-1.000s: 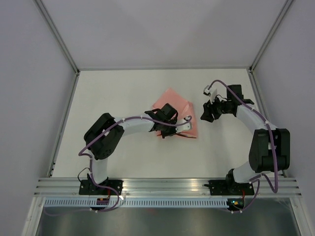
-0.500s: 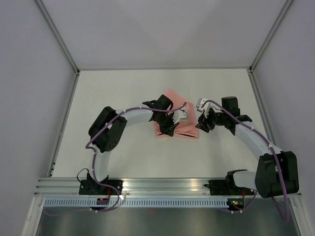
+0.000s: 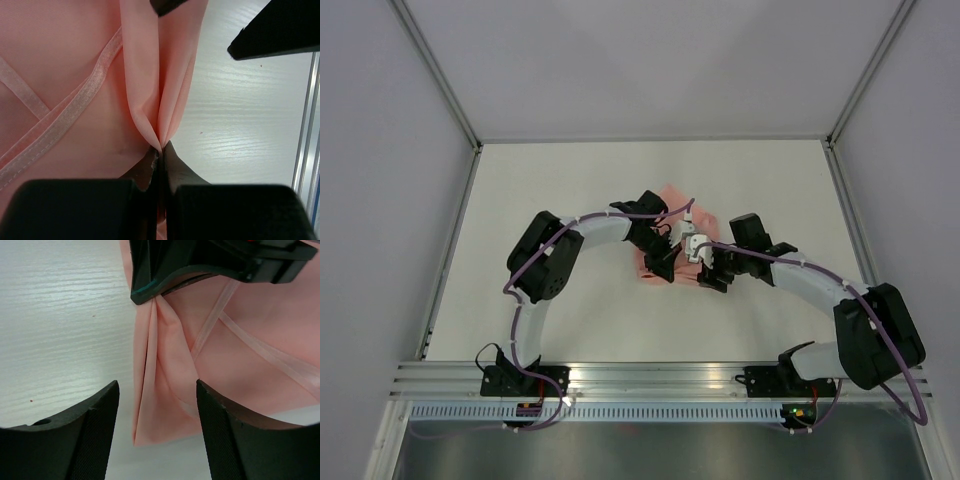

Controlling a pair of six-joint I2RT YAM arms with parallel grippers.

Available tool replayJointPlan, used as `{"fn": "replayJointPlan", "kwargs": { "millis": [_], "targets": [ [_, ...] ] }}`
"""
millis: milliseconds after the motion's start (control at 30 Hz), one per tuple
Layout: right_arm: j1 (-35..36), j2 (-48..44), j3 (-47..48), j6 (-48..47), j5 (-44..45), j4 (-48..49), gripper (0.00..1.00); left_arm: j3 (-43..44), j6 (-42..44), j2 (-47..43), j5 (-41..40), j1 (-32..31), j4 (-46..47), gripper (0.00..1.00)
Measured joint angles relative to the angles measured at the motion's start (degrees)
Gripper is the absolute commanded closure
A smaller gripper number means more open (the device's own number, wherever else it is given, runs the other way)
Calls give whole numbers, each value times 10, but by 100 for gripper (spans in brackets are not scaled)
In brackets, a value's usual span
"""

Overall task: Fold the napkin, place the utensils inside, and roll it up
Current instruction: Roll the napkin at the center of the board.

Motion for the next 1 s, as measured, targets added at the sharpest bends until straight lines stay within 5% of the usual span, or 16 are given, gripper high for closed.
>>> {"fn": "replayJointPlan", "kwargs": {
  "millis": [633,1000],
  "targets": [
    [77,94,10,-19,63,59,29,3,-2,9,29,6,-6,98],
    [80,98,28,-11,60,40,69,3,-2,9,29,6,-7,98]
  ]
}}
